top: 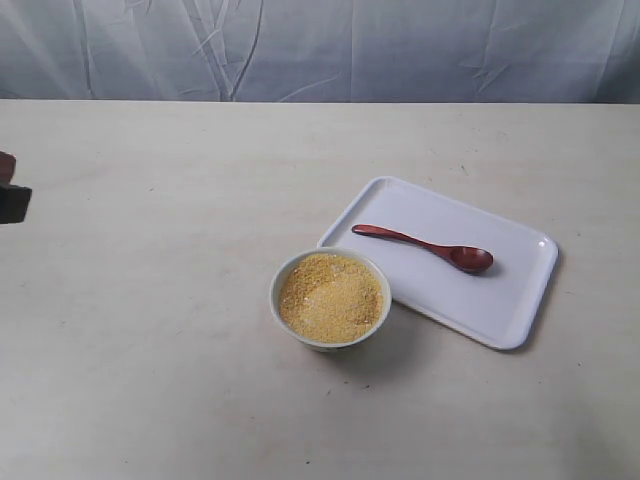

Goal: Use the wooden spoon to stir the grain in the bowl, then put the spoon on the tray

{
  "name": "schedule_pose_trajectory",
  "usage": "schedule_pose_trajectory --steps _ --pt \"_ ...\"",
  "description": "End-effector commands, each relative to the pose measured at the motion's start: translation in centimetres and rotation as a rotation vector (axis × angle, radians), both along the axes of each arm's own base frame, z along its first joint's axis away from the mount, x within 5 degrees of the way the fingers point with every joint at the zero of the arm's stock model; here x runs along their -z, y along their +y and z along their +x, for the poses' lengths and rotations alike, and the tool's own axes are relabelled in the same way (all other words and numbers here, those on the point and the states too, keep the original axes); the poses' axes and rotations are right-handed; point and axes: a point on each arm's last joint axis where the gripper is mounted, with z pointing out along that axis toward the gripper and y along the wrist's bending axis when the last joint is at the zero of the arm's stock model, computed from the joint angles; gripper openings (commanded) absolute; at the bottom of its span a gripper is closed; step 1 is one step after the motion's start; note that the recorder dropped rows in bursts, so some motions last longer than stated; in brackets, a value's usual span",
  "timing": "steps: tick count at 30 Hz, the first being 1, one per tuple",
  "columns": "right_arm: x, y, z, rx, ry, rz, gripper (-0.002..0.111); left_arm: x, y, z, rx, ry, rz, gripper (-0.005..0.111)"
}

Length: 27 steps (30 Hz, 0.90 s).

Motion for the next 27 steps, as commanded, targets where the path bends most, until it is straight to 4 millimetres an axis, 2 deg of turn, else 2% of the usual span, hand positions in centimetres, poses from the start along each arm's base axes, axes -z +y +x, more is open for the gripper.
schedule_pose_trajectory --steps 1,6,10,17,19,21,27 --pt "0.0 0.0 0.0 0.0 -0.013 0.002 0.0 0.9 2.2 -2.6 -0.096 -0.133 -0.101 0.0" --pt "0.0 0.0 0.0 0.0 -0.013 0.002 0.0 4.4 4.4 -6.2 -0.208 -0.19 -0.116 0.0" --pt "0.0 0.0 0.0 0.0 -0.013 0.002 0.0 7.4 5.0 -8.3 -0.222 -0.321 -0.125 0.0" --pt "0.0 0.0 0.0 0.0 -0.013 0.002 0.0 12.3 5.2 -10.4 -0.186 -0.547 -0.125 0.0" --pt "0.0 0.0 0.0 0.0 -0.013 0.002 0.0 12.6 5.3 -10.7 -0.184 -0.58 -0.128 0.0" --pt "0.0 0.0 0.0 0.0 -0.013 0.002 0.0 13.0 5.4 -10.9 -0.192 -0.541 -0.114 0.0" --pt "0.0 0.0 0.0 0.0 -0.013 0.002 0.0 13.0 5.4 -10.9 -0.191 -0.546 -0.109 0.0"
